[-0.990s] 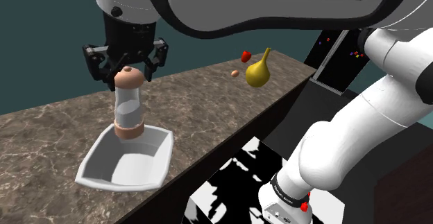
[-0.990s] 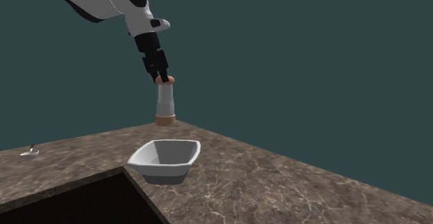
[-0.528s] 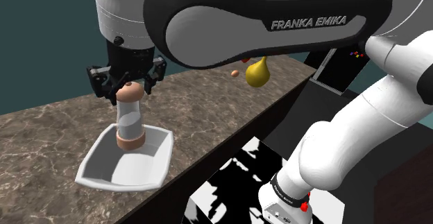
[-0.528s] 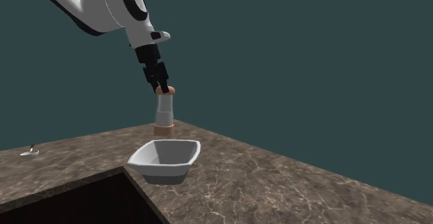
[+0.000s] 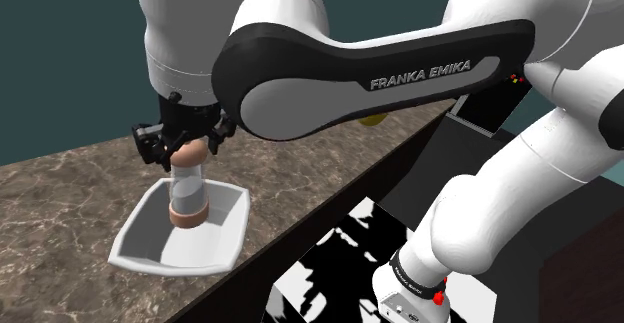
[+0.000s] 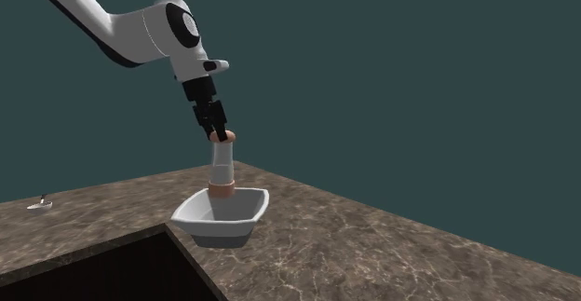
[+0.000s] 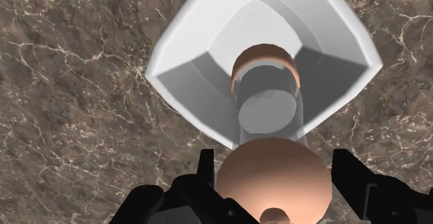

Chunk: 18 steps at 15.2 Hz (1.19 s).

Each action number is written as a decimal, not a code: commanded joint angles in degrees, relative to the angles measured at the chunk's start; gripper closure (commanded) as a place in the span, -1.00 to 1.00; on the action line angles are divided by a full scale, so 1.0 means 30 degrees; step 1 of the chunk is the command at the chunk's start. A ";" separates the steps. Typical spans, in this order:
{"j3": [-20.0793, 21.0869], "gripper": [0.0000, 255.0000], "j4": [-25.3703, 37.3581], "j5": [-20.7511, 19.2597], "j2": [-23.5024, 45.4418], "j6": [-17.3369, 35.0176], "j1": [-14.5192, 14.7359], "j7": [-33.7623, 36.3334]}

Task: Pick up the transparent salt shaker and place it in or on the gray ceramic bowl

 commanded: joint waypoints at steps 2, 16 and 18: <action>0.0067 1.00 -0.0637 -0.0172 0.0149 0.0739 -0.0007 0.0259; 0.0107 -1.00 -0.0950 -0.0282 0.0253 0.1119 -0.0015 0.0408; 0.0107 -1.00 -0.0950 -0.0282 0.0253 0.1119 -0.0015 0.0408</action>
